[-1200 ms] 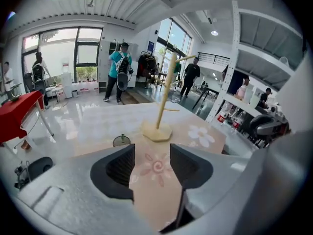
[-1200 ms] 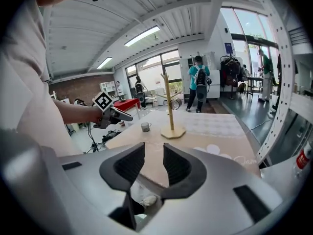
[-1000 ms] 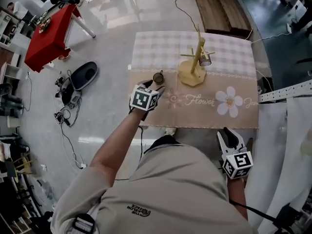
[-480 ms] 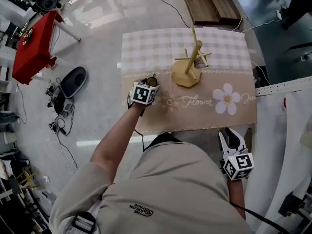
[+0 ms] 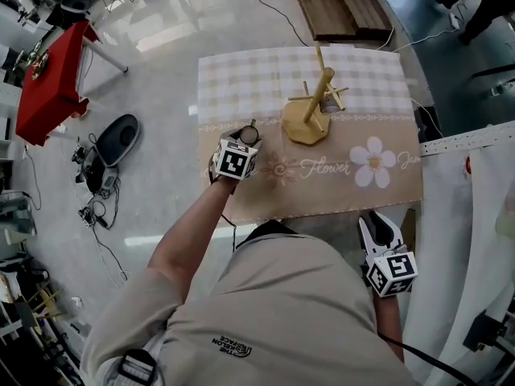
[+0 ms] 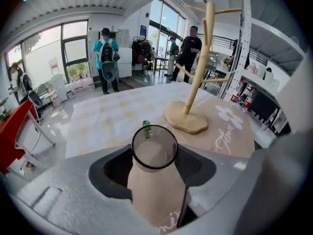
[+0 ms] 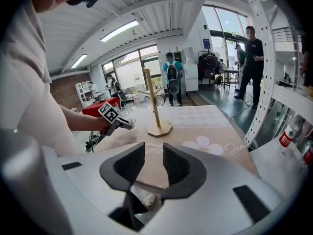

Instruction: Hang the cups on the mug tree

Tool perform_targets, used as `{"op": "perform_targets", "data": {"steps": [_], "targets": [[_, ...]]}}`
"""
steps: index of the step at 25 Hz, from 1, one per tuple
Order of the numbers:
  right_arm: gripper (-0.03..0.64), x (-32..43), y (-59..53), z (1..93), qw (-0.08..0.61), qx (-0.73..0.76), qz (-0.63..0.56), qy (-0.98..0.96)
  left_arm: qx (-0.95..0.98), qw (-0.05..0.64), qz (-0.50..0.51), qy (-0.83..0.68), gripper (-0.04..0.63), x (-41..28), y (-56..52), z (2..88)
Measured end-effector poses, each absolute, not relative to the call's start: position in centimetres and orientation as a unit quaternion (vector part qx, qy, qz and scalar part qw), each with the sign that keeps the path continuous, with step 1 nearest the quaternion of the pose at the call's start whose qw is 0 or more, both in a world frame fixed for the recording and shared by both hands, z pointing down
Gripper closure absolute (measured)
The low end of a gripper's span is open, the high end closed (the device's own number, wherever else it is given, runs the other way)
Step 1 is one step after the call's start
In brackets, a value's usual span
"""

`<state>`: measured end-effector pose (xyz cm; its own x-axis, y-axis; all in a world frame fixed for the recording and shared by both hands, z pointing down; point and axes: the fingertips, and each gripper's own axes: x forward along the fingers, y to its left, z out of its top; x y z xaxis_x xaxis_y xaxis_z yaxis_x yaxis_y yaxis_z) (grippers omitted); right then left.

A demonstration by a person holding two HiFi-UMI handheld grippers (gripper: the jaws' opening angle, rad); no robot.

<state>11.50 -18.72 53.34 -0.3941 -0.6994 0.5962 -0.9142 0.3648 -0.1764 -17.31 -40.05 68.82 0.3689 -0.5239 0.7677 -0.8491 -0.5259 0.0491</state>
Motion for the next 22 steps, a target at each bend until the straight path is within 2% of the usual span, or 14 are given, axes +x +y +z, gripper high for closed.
{"op": "perform_targets", "data": {"steps": [14,22], "targets": [[0.491,10.5,-18.4,52.9,0.203,0.508,0.242,-0.801,0.862,0.052,0.259,-0.433,0.324,-11.8,-41.4,53.6],[0.491,10.9,-17.8,53.0,0.2,0.514,0.244,-0.798,0.866,-0.012,0.257,-0.429,0.324,-9.1,-41.2,50.6]]}}
